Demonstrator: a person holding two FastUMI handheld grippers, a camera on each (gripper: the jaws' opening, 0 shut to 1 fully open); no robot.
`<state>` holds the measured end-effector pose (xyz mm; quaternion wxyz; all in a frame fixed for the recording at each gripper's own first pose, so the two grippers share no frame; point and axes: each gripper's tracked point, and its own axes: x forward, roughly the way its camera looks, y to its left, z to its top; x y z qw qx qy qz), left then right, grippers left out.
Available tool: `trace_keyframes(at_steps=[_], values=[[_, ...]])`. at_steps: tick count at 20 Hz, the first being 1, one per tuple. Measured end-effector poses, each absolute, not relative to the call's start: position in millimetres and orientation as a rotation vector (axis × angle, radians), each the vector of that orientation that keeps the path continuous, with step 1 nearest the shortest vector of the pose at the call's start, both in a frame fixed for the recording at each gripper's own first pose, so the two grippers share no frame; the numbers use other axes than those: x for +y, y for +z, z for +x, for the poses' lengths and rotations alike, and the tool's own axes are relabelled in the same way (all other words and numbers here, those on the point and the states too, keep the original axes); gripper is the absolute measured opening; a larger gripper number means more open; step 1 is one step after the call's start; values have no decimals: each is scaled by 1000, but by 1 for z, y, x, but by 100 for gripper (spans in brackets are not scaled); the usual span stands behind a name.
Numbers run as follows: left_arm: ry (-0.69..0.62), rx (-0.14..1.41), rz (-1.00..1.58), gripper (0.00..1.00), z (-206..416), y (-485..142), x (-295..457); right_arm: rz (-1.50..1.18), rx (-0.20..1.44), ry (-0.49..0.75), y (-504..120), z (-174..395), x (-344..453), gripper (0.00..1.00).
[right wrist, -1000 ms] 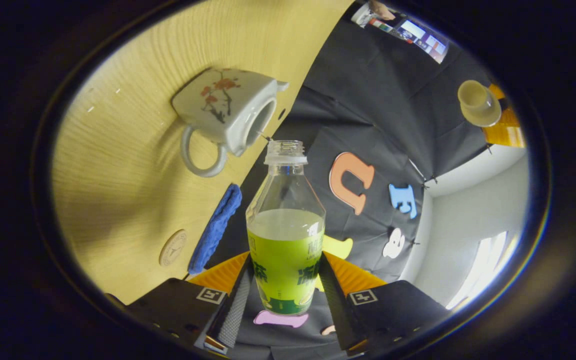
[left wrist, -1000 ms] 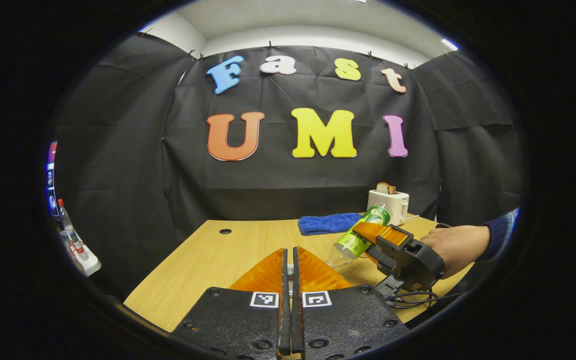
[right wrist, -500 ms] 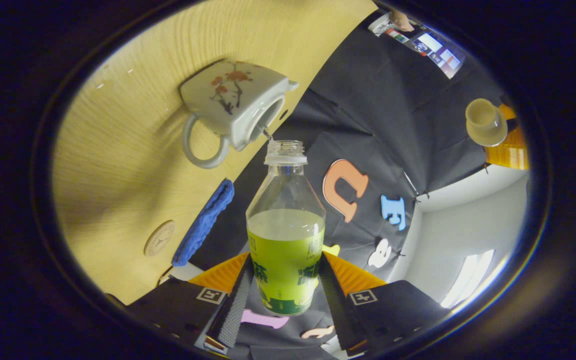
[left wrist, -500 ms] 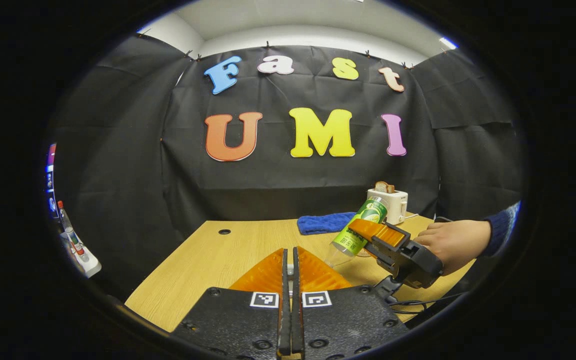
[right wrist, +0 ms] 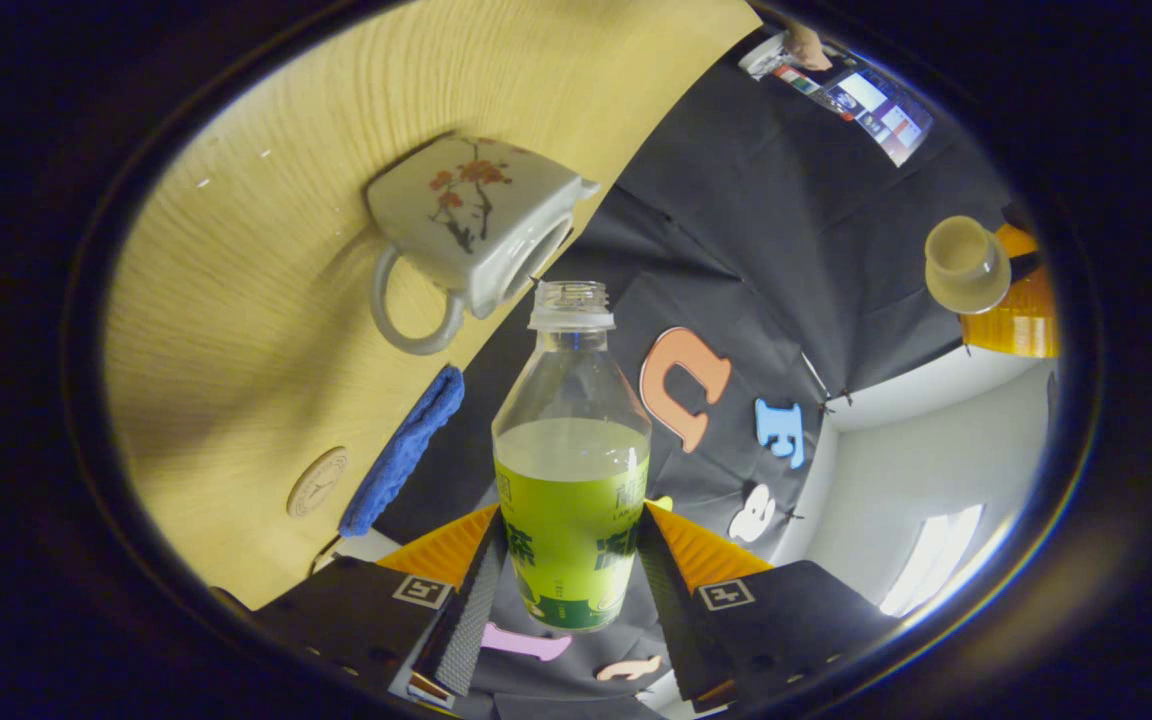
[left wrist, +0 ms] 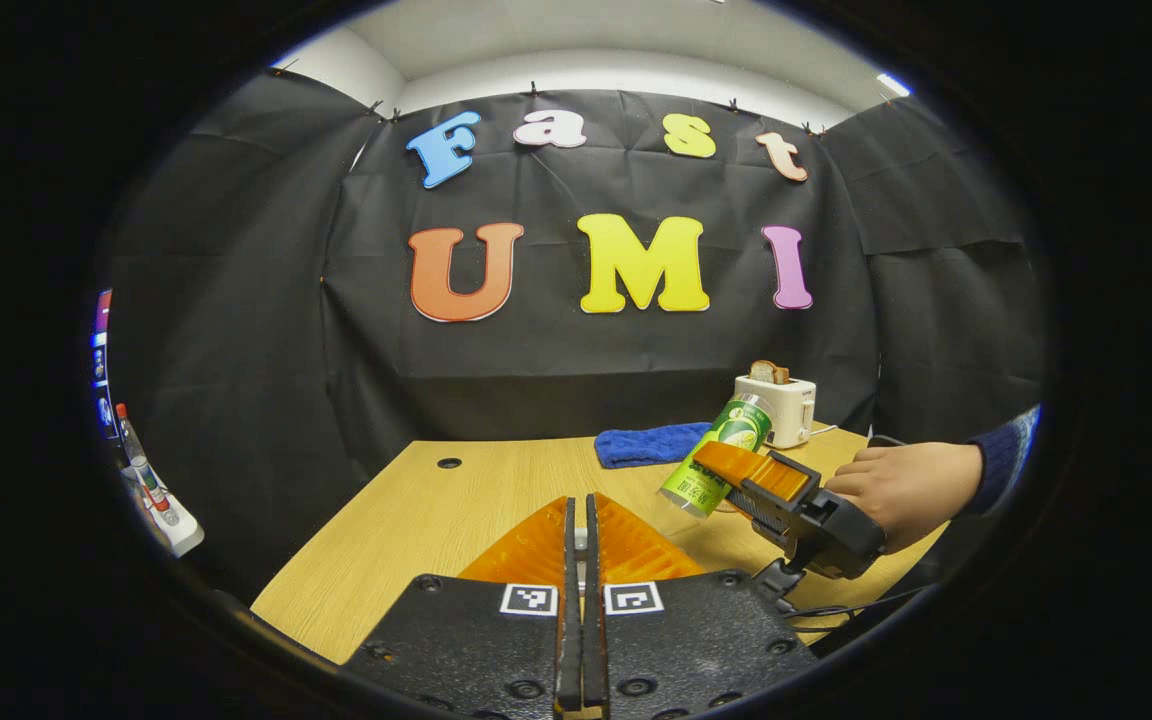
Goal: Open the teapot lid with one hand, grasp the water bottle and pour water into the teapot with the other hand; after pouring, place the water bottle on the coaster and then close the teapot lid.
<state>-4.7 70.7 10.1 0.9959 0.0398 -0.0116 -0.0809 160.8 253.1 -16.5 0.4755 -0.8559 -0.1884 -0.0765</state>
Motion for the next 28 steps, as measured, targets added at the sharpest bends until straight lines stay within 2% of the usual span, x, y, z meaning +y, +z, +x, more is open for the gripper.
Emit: trace_keyframes(at_steps=[6,12,15,16,17,18,20,28], values=[[-164,-26,83,3,-6,10,70,-2075,-458,-188,-18,161,250,74],[-156,-33,60,3,-5,13,72,-1838,-353,-112,-40,167,230,74],[-141,-34,51,4,-3,14,77,-1628,-274,-32,-55,172,224,77],[-138,-35,42,3,-2,14,78,-1545,-248,-1,-59,172,224,74],[-136,-38,33,3,-1,16,78,-1469,-226,18,-60,172,222,77],[-134,-39,25,3,-1,17,79,-1397,-207,34,-60,171,221,74],[-130,-37,19,3,-1,15,79,-1257,-181,49,-56,171,217,77],[-140,-34,39,3,3,12,73,-728,-77,72,-24,183,180,74]])
